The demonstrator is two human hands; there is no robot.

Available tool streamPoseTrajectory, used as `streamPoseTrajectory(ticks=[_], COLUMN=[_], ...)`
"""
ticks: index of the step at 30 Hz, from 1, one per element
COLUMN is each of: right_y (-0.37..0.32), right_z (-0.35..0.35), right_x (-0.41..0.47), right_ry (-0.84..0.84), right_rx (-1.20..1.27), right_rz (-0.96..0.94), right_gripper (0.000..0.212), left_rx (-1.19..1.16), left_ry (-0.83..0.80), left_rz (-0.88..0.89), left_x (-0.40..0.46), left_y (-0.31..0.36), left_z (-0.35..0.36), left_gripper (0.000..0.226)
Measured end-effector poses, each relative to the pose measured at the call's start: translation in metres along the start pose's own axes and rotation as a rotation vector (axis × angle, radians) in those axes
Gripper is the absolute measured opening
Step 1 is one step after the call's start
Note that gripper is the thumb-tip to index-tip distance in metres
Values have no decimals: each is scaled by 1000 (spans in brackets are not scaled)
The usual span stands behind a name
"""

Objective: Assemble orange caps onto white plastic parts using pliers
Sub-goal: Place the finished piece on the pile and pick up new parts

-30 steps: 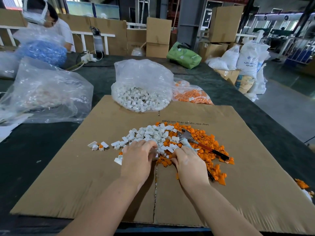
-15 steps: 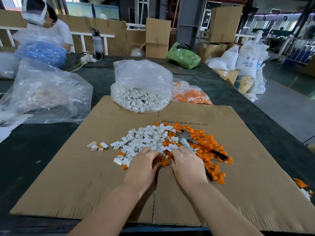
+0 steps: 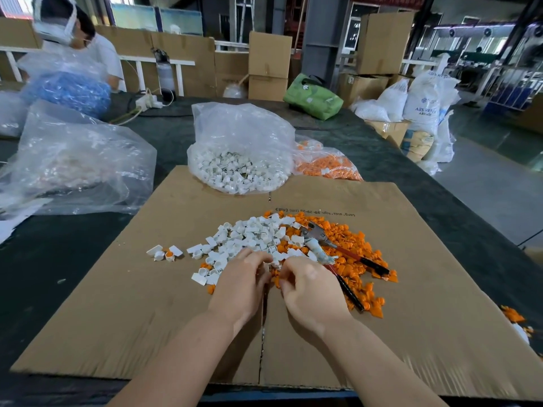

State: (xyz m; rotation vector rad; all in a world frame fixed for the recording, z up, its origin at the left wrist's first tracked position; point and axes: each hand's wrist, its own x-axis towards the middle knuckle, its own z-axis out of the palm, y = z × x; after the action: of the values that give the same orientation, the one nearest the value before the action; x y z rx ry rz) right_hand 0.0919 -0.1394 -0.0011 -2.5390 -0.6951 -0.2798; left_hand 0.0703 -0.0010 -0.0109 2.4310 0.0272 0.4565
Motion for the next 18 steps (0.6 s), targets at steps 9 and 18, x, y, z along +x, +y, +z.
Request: streamPoseTrajectory(ticks=[9,18], right_y=[2,1], right_z=[3,-2], right_x=[6,5], right_ry=[-37,83], right_rx=[14,126], right_rz=[90,105], right_gripper=[11,10], left_rx=[9,-301], left_ry=[-140,7], left_rz=[-8,-193], left_x=[1,-5], left_y=[-3,11], left_z=[2,-5], left_gripper=[26,30])
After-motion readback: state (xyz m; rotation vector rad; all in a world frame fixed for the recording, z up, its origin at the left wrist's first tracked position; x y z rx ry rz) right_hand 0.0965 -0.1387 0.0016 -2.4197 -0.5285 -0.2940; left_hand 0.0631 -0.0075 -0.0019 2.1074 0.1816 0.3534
